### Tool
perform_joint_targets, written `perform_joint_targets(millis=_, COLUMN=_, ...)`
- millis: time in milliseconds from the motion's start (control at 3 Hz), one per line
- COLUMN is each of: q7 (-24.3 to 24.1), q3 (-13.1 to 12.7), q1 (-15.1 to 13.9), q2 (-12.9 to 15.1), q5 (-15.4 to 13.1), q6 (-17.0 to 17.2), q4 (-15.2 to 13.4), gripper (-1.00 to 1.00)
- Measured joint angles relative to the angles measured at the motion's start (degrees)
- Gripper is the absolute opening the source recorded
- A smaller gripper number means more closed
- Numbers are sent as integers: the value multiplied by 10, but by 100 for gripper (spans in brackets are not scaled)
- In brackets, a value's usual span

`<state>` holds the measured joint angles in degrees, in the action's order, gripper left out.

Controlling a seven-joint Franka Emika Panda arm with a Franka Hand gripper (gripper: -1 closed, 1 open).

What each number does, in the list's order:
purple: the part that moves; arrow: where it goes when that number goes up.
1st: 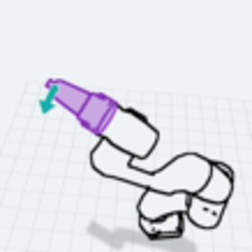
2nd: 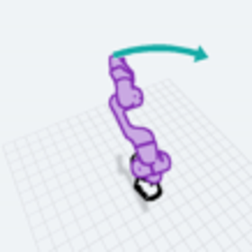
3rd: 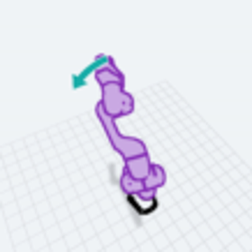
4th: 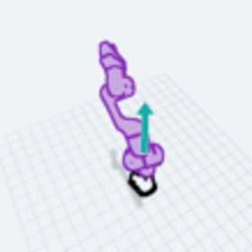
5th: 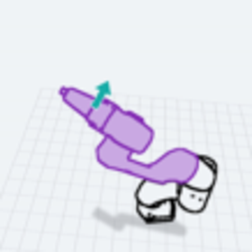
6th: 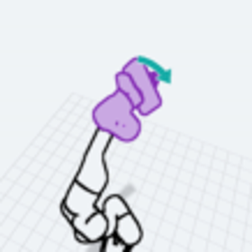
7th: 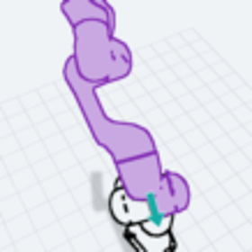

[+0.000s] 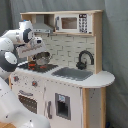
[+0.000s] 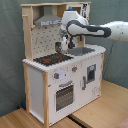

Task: Play with the kitchen

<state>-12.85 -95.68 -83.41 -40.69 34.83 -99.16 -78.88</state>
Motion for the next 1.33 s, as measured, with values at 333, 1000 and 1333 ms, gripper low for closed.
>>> perform_joint_targets(millis=333, q7=-5, q3=-33, q1=-31, q2=0, q5=0, q6=-1, q4=37, gripper=-100)
perform_joint_targets(millis=1000, q7=-11, q3=-113, q1=-79, q2=-3, q5=0, q6=1, q4=103, gripper=-100)
perform_joint_targets(millis=1333, q7=-24, q3=-148, q1=-103, q2=-24, q5=0, q6=1, q4=138, gripper=-100)
